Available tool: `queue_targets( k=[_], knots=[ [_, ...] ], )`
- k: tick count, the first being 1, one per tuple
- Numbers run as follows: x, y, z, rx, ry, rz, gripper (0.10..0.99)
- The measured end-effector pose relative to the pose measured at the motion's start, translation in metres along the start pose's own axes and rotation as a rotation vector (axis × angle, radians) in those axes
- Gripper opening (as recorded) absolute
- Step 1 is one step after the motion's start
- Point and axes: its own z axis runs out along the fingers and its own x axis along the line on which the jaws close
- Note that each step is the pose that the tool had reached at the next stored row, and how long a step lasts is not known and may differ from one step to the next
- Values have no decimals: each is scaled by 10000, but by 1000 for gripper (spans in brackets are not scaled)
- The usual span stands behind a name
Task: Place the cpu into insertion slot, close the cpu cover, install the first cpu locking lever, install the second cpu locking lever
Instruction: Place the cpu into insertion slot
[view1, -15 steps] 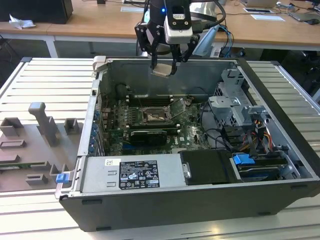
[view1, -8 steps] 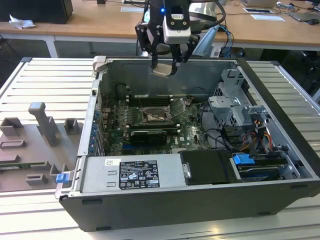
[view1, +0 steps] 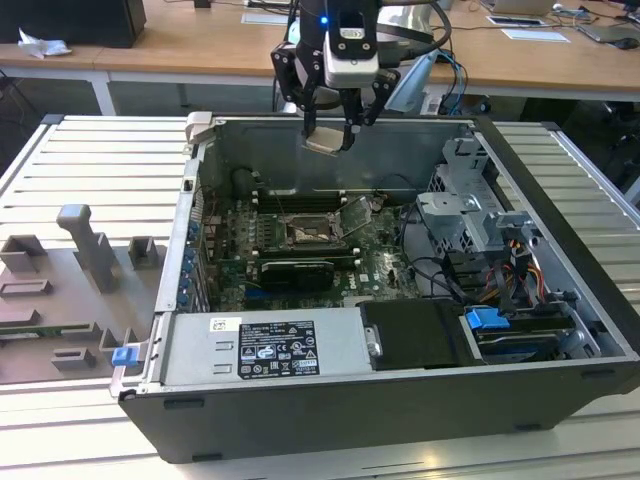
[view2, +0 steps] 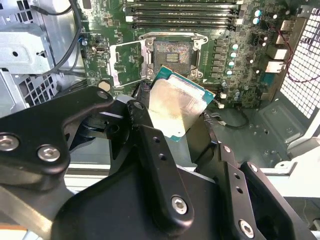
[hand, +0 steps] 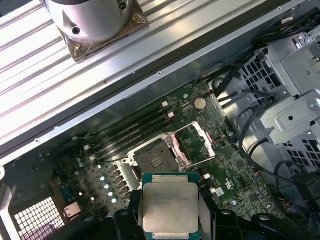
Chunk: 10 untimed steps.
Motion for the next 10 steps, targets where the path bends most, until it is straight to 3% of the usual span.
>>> queue_targets(
  k=[10],
  knots=[
    [0, 0, 1, -8, -34, 381, 537]
  ],
)
